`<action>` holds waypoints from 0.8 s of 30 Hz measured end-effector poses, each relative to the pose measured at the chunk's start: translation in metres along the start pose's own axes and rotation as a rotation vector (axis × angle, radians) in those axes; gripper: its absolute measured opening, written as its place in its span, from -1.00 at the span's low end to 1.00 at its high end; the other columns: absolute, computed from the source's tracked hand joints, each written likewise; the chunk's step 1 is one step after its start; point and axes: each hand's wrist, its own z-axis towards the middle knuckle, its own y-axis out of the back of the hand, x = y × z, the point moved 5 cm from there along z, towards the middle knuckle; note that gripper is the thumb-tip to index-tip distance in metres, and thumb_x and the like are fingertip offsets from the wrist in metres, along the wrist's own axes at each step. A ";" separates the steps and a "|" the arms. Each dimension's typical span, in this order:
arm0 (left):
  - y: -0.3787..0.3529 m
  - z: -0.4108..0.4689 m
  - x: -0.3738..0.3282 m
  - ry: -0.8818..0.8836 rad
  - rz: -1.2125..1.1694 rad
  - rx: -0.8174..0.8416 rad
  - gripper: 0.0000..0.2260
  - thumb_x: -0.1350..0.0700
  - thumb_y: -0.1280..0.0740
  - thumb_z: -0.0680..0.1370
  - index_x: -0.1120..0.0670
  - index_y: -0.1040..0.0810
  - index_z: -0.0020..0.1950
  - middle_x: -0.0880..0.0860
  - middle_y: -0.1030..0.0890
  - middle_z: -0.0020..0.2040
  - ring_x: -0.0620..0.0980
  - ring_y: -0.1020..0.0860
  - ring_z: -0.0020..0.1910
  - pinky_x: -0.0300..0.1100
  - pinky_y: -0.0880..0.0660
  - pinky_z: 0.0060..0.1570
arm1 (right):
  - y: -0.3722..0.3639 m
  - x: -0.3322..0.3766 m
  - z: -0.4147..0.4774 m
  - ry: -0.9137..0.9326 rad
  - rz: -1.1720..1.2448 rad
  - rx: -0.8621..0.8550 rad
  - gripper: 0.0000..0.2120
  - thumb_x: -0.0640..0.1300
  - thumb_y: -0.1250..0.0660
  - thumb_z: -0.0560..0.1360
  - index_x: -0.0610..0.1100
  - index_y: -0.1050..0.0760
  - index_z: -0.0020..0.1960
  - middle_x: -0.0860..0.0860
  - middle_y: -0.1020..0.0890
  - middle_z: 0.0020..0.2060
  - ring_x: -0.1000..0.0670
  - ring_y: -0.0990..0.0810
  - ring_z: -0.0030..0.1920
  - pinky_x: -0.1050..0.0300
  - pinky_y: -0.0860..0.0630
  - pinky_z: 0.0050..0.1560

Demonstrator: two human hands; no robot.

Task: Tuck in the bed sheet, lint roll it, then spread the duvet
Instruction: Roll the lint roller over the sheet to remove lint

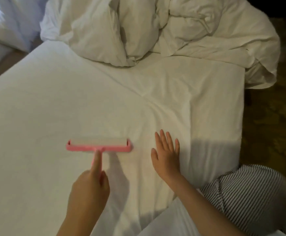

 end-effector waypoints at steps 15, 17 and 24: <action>-0.018 0.130 -0.005 0.064 -0.058 -0.055 -0.43 0.22 -0.14 0.58 0.04 -0.02 0.56 0.30 -0.57 -0.11 0.26 -0.55 -0.14 -0.16 -0.26 -0.21 | -0.027 0.000 -0.008 0.127 -0.068 0.038 -0.53 0.02 -0.09 0.49 -0.11 -0.47 0.32 -0.06 -0.50 0.31 -0.09 -0.39 0.32 -0.07 -0.19 0.32; -0.031 0.070 -0.001 0.061 -0.077 -0.074 -0.38 0.23 -0.16 0.56 0.00 0.04 0.55 0.14 -0.48 -0.34 0.20 -0.50 -0.33 -0.16 -0.26 -0.28 | -0.027 0.000 -0.008 0.121 -0.070 0.035 -0.53 0.02 -0.08 0.49 -0.10 -0.47 0.32 -0.06 -0.50 0.31 -0.09 -0.38 0.32 -0.07 -0.19 0.32; -0.038 0.013 0.008 0.023 -0.117 -0.028 -0.36 0.28 -0.22 0.52 0.06 -0.02 0.54 0.01 -0.35 -0.48 -0.03 -0.28 -0.54 -0.18 -0.20 -0.41 | -0.026 0.000 -0.008 0.128 -0.076 0.004 -0.53 0.02 -0.09 0.49 -0.10 -0.48 0.32 -0.06 -0.51 0.30 -0.10 -0.43 0.32 -0.06 -0.18 0.32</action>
